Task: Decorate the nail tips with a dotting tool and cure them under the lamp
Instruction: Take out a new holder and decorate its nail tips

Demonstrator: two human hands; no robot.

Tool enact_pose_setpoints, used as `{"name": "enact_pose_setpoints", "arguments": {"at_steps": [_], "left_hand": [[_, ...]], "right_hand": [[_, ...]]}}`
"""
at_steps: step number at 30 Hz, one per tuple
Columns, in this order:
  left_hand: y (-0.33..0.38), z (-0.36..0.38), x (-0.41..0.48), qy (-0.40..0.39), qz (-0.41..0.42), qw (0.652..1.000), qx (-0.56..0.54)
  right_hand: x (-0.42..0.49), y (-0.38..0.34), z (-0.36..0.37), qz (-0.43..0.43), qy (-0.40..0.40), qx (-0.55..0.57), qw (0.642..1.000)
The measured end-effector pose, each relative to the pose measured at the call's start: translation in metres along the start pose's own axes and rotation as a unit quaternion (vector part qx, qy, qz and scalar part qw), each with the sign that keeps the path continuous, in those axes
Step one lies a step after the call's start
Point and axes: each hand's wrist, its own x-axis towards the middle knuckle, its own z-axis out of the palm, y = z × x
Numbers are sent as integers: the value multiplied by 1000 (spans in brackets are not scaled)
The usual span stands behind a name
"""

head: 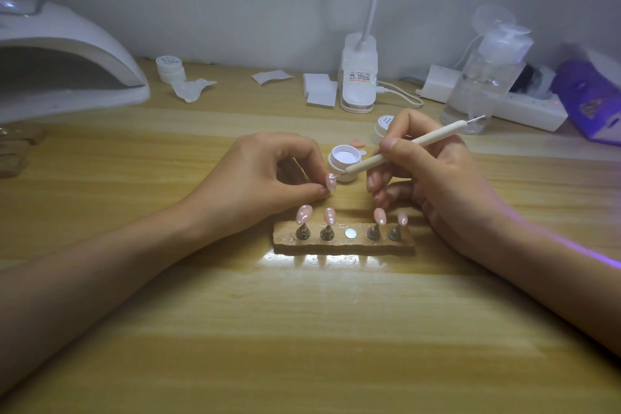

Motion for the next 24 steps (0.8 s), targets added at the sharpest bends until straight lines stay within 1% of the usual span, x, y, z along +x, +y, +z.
{"name": "enact_pose_setpoints", "arguments": {"at_steps": [10,24], "left_hand": [[-1,0,0,-4,-1,1000,-4],[-1,0,1,1,4,1000,7]], "right_hand": [[0,-2,1,-31,8,10,999],[-1,-2,2,10,-9,-10,1000]]}}
